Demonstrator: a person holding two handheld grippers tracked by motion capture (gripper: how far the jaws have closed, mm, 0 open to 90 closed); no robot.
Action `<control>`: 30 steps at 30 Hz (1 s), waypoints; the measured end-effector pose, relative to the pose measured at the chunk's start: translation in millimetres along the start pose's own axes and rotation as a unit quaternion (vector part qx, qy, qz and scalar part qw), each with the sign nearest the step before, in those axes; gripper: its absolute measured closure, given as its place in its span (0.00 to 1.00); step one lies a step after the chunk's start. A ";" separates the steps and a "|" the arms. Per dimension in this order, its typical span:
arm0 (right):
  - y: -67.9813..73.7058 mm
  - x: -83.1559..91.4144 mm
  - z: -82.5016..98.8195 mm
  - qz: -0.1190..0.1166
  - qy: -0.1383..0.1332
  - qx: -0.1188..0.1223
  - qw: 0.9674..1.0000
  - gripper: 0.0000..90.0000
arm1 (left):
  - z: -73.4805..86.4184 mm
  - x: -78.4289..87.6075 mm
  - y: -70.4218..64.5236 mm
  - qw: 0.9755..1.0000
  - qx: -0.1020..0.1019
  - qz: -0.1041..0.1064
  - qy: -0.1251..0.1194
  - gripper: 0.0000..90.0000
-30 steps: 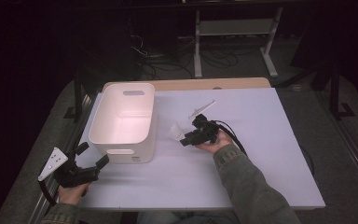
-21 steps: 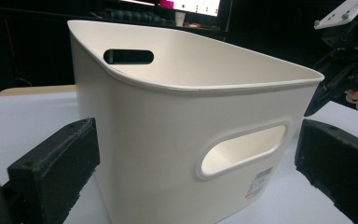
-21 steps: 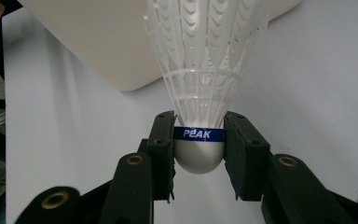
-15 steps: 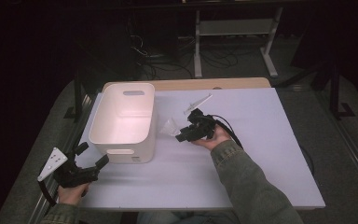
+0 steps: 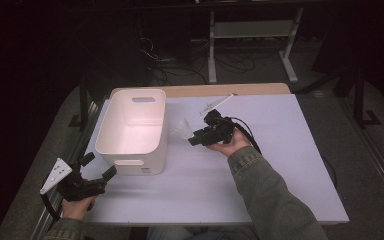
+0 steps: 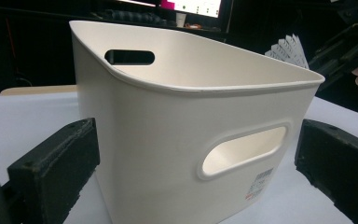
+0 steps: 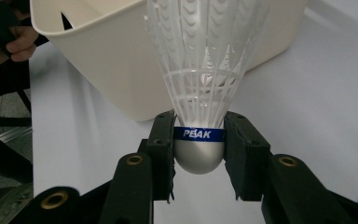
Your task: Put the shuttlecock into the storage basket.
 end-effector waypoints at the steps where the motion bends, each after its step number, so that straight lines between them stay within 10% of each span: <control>1: 0.1 1.6 -1.8 0.000 -0.002 0.000 1.000 0.70 | -0.1 -0.1 0.0 1.000 -0.001 0.001 0.000 0.00; 30: 16.8 22.7 -58.3 -0.010 -0.039 0.012 0.999 0.70 | 0.0 0.2 0.3 1.000 0.001 0.001 -0.005 0.00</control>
Point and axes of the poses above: each handheld gripper's, and its own axes: x roughly backward along the jaws, z roughly out of its underside, y roughly to its left, the point moved 2 cm from there along -x, roughly forward along the jaws, and after that the axes turned 1 degree about x, right-handed, at the moved point
